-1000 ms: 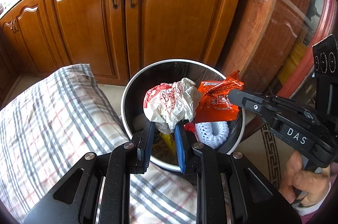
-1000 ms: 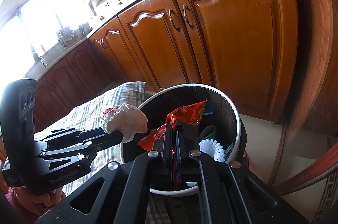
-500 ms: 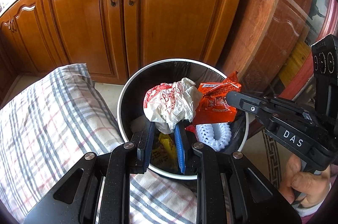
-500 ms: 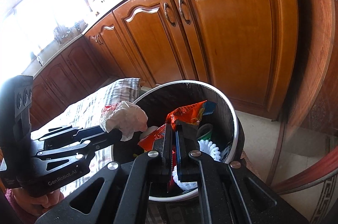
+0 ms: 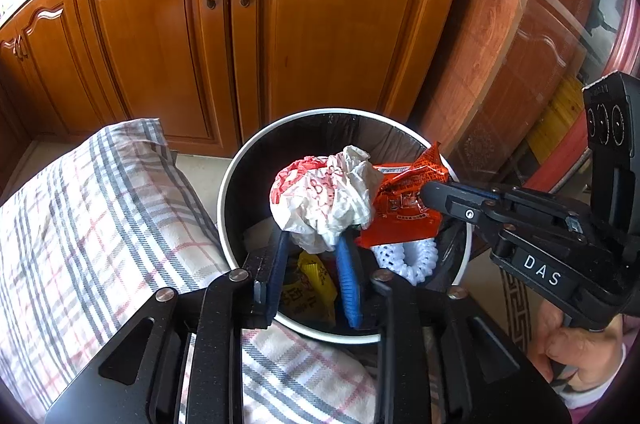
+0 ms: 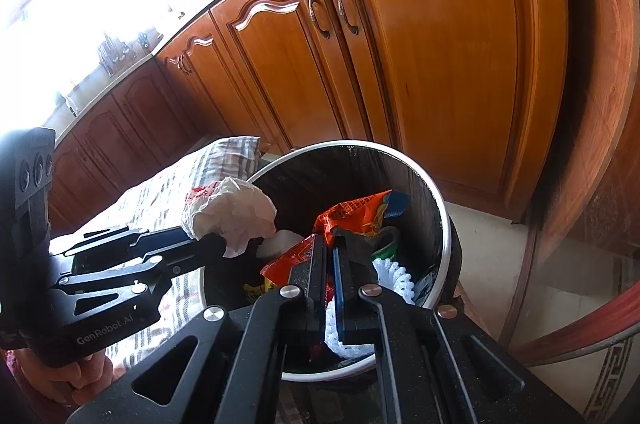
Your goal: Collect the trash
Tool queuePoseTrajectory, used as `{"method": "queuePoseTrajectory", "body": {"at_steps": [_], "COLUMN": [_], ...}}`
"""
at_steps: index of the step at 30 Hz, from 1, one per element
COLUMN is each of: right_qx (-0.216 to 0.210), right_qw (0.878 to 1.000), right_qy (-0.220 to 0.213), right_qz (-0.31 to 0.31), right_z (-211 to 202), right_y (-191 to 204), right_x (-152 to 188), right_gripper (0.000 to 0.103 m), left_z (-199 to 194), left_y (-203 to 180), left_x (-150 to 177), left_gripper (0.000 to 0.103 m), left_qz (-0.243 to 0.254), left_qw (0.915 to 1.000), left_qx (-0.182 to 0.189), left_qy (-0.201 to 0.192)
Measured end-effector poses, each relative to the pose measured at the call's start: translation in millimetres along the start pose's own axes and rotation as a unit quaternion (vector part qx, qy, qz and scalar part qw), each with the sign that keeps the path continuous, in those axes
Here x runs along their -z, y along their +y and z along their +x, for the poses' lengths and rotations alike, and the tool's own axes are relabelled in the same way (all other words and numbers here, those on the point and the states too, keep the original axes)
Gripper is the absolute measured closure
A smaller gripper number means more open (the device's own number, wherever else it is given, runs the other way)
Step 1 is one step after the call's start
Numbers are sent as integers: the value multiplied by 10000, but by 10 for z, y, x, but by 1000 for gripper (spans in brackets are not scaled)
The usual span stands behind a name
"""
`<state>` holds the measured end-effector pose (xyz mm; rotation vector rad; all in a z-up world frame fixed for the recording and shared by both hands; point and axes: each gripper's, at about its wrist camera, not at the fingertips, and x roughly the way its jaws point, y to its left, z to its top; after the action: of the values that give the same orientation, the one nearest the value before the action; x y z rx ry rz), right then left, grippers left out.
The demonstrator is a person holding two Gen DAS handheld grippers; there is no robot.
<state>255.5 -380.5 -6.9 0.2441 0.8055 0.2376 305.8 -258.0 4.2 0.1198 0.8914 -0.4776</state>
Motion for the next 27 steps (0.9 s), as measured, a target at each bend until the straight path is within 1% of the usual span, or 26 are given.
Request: {"method": "queuePoseTrajectory", "body": {"at_steps": [2,3,4,5,6,9,10,11,12,13,14,16,22,25,27], "right_qx": [24,42,41,32,22,6,-17,-44,-59,-80,-103,-143,-283,-330,-325], "right_qw": [10000,10000,10000,9999,9998,9996,9995,9994,9993,9991,9988,9983,9955,9938,9929], "right_qy": [-3,-8,-23,-50,-78,-182,-229,-277,-311,-358,-406,-501,-805,-944,-1014], "right_qz": [27,52,84,125,154,195,208,219,223,231,240,263,407,487,524], "right_z": [4,0,-15,-32,-48,-129,-167,-210,-238,-281,-324,-393,-638,-748,-803], "right_y": [-19,-31,-46,-60,-78,-79,-71,-58,-49,-31,-10,35,269,401,463], "right_x": [0,1,3,-5,-6,4,9,17,20,29,42,73,265,399,470], "right_gripper": [93,88,81,77,71,66,62,60,54,47,43,27,9,4,2], "left_z": [-12,-30,-47,-74,-94,-197,-232,-271,-330,-375,-427,-564,-966,-1154,-1266], "left_y": [-3,2,9,22,35,104,124,144,177,199,218,275,432,515,571], "left_x": [8,20,36,53,68,140,160,180,213,238,264,346,684,867,997], "left_gripper": [59,56,50,46,46,45,44,44,43,42,40,38,30,27,24], "left_qz": [-17,-27,-43,-62,-72,-169,-207,-244,-295,-335,-378,-502,-896,-1058,-1153], "left_qw": [10000,10000,10000,9999,9999,9997,9996,9995,9992,9990,9987,9976,9928,9899,9878], "left_qx": [-60,-61,-80,-100,-98,-79,-61,-48,-43,-43,-34,6,25,-40,-82], "left_qy": [9,-18,-32,-45,-68,-136,-166,-199,-252,-293,-341,-470,-798,-944,-1039]}}
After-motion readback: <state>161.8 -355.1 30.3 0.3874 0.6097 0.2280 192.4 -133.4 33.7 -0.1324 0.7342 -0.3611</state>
